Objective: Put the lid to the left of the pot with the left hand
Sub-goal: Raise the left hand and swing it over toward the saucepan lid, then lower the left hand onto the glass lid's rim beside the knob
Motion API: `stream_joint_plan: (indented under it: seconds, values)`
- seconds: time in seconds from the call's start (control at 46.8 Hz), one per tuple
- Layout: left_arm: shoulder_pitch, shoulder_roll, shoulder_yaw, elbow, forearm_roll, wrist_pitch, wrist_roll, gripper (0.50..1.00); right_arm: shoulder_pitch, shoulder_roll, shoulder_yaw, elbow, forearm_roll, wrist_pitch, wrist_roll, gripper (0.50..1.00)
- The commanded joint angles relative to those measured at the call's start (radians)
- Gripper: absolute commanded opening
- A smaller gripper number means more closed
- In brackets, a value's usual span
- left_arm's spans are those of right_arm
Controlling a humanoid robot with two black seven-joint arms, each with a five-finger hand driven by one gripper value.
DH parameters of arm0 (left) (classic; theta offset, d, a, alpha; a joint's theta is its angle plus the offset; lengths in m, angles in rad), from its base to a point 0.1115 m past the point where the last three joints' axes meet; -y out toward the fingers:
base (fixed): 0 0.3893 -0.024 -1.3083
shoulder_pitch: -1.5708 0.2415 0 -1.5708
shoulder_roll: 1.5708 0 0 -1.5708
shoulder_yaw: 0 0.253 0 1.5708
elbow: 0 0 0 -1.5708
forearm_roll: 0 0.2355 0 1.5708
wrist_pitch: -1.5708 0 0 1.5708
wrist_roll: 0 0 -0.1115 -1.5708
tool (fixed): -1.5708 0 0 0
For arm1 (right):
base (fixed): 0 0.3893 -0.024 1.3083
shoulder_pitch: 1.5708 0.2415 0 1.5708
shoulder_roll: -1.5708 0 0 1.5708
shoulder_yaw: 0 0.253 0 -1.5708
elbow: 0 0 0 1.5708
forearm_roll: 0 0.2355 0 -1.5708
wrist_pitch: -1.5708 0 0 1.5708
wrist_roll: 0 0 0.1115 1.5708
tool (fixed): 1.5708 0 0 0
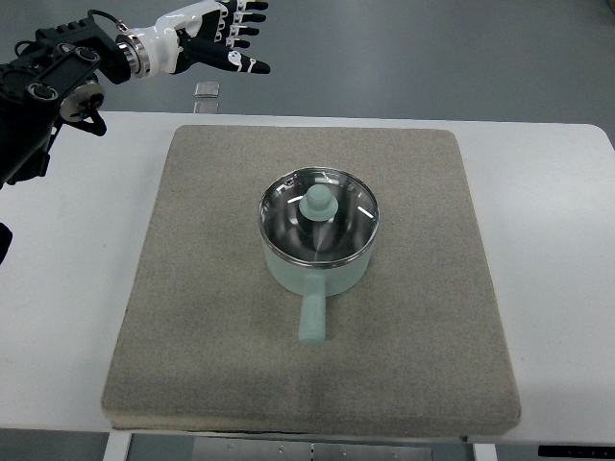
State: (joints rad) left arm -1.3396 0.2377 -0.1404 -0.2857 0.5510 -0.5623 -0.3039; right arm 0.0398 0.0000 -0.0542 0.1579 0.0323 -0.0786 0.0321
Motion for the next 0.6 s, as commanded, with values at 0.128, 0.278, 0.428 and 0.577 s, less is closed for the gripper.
stream_joint_plan:
  seconds: [0.128,0.278,0.428,0.577]
  values:
    - [-0.085,0.077,0.025,-0.216,0.219,-0.049,-0.014,0.992,0.0,0.0,0.0,0.0,0.0,0.0,0.0,0.921]
    - [-0.141,0.15,0.025,-0.42,0.313,-0.049,-0.014,0.992,0.0,0.0,0.0,0.0,0.0,0.0,0.0,0.921]
    - [-0.173,0.17,0.025,-0.529,0.403,-0.049,-0.014,0.992,0.0,0.0,0.0,0.0,0.0,0.0,0.0,0.921]
    - [-0.199,0.17,0.025,-0.566,0.483,-0.049,-0.018,0.992,0.0,0.0,0.0,0.0,0.0,0.0,0.0,0.921]
